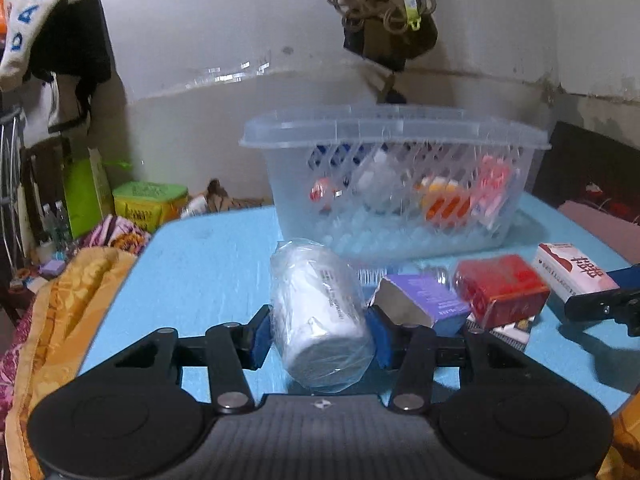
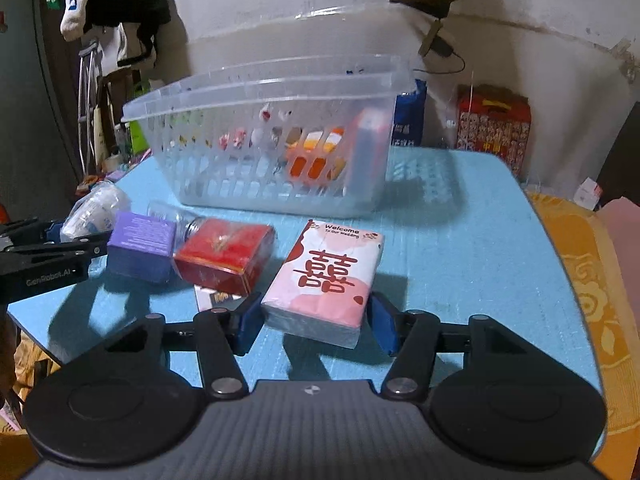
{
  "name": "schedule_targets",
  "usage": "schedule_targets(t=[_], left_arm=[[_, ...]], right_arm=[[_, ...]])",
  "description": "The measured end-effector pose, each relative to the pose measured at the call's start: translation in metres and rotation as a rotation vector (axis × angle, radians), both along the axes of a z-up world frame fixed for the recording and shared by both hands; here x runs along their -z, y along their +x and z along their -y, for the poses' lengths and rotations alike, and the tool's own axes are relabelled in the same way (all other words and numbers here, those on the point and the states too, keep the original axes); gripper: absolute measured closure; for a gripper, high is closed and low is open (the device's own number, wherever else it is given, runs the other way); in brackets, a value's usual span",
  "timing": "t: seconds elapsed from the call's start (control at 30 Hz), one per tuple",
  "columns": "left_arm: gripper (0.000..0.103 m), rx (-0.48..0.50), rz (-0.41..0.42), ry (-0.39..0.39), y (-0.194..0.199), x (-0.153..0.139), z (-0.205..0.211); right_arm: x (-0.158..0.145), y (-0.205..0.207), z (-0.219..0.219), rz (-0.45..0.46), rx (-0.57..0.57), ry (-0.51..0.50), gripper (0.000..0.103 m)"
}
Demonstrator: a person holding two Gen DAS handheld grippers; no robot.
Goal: Organize objects
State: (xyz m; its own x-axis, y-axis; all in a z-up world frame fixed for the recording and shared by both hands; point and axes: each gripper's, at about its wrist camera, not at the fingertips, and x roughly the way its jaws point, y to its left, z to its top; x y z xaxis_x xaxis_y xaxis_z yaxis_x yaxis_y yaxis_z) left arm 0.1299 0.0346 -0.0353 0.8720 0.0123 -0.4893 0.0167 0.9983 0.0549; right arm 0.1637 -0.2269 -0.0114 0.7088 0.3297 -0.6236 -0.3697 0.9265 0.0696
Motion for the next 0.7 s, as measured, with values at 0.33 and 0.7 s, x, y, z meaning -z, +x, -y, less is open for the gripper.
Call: schedule_targets(t=[0.33,0.7], left_arm=[[0.05,-0.048,0.009,0.012,0.002,-0.003,-0.008],[0.044,0.019,-0.032,-0.081,-0.005,0.015,-0.031]], right_arm=[[-0.001,0.0,0.001,0.003,-0.005,-0.001,0.043],[0.001,-0.004,-0.004,0.001,-0.03,-0.01,0.043]])
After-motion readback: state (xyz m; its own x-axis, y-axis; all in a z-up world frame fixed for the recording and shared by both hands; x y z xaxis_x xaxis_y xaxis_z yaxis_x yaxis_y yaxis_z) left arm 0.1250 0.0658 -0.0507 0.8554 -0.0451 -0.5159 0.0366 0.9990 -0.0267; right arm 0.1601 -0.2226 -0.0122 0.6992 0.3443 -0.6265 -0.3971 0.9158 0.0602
